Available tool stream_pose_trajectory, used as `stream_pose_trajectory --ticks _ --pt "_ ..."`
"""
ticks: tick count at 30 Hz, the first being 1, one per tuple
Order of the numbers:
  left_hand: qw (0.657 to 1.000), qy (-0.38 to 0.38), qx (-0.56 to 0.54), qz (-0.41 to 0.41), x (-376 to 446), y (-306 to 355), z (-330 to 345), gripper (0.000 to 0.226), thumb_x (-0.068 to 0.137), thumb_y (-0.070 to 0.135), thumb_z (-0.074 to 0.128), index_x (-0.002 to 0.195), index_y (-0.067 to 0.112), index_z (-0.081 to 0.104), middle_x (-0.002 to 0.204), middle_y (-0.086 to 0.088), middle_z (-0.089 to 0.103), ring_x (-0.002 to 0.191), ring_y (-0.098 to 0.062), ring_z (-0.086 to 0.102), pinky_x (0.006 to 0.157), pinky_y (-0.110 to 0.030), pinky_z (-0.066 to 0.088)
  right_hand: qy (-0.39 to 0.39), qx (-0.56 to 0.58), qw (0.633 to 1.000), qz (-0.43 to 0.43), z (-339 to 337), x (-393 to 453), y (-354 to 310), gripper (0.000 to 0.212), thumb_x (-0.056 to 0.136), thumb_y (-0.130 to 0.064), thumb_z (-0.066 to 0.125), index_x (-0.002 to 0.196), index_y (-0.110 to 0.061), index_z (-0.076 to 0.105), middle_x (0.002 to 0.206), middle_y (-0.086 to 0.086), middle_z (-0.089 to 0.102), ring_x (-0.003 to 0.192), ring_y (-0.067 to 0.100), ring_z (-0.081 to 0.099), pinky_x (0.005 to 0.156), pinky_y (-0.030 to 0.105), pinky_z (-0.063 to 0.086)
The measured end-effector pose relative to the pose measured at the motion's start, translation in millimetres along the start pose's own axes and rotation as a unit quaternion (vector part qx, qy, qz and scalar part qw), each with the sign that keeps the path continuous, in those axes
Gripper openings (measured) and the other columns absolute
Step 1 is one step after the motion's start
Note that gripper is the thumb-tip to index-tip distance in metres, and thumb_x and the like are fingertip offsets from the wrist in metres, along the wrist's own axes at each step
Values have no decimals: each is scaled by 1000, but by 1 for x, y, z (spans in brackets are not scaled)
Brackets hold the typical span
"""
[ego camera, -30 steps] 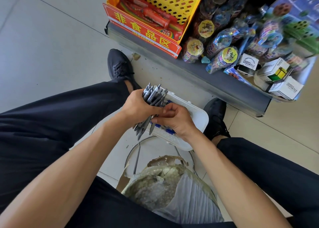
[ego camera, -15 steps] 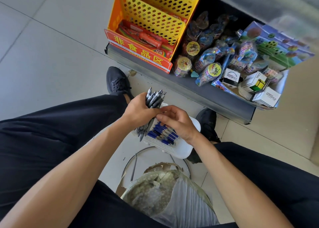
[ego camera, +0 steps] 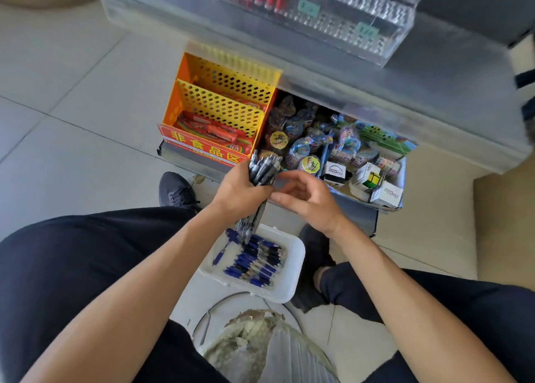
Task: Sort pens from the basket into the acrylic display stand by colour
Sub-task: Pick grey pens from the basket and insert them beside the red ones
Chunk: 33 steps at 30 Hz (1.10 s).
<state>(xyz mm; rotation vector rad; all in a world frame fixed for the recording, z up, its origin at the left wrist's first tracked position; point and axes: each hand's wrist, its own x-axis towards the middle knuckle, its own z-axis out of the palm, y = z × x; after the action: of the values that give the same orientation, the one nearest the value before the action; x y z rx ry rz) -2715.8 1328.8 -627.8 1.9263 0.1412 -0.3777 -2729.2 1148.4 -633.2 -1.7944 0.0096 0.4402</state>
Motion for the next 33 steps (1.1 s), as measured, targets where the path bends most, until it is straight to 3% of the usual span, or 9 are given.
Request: stream_pose_trajectory --ticks 3,7,9,13,17,21,25,28,33 --pt "999 -4 -28 32 -3 20 2 22 80 14 79 95 18 63 77 4 67 68 -6 59 61 -27 45 16 -36 999 -33 -20 -8 -24 32 87 -24 79 116 -22 67 95 -7 71 91 12 68 86 29 54" --pt "998 6 -49 46 -7 46 6 25 77 15 80 96 14 65 87 -12 70 72 -19 62 66 -37 49 47 -82 993 -64 -43 -14 -52 33 83 -35 71 116 -28 68 94 -15 73 93 10 68 88 35 56" --pt "997 9 -58 59 -10 58 9 25 77 13 80 97 14 65 88 -11 71 76 -23 66 67 -38 52 63 -77 992 -79 -50 -16 -64 28 83 -32 69 110 -32 70 94 -16 73 94 11 69 89 37 56" --pt "993 20 -82 89 -19 78 12 21 78 9 78 94 17 66 85 -9 70 68 -12 63 63 -26 51 85 -72 988 -104 -59 -15 -93 24 80 -26 67 102 -35 72 96 -10 75 97 14 70 91 35 57" --pt "983 40 -141 107 -26 100 10 23 80 6 78 97 14 66 88 -10 72 80 -25 69 72 -38 57 81 -76 986 -123 -67 -10 -123 28 86 -16 69 105 -35 72 97 -6 74 95 19 70 91 38 59" --pt "973 52 -176 142 -26 115 8 23 81 3 76 100 14 68 88 -7 74 84 -24 71 76 -37 59 79 -113 980 -145 -70 -5 -140 23 93 -17 71 111 -31 73 95 -9 72 85 12 67 80 28 58" --pt "966 75 -194 156 -22 125 4 23 80 -3 76 93 15 70 84 -5 74 81 -24 71 71 -34 58 84 -91 982 -143 -68 1 -148 22 93 -20 72 105 -38 73 100 -8 76 97 13 71 91 39 59" --pt "965 75 -185 171 -19 131 1 22 78 -5 75 90 13 70 81 -6 74 79 -26 71 69 -34 57 84 -73 984 -141 -68 5 -154 21 93 -19 73 99 -40 72 102 -7 77 99 10 72 93 40 59" --pt "963 60 -180 191 -16 141 -7 27 79 -4 76 89 20 71 79 8 75 75 -7 71 65 -17 52 82 -51 986 -139 -68 11 -161 18 91 -19 75 100 -34 72 100 -2 77 98 15 72 93 41 59"
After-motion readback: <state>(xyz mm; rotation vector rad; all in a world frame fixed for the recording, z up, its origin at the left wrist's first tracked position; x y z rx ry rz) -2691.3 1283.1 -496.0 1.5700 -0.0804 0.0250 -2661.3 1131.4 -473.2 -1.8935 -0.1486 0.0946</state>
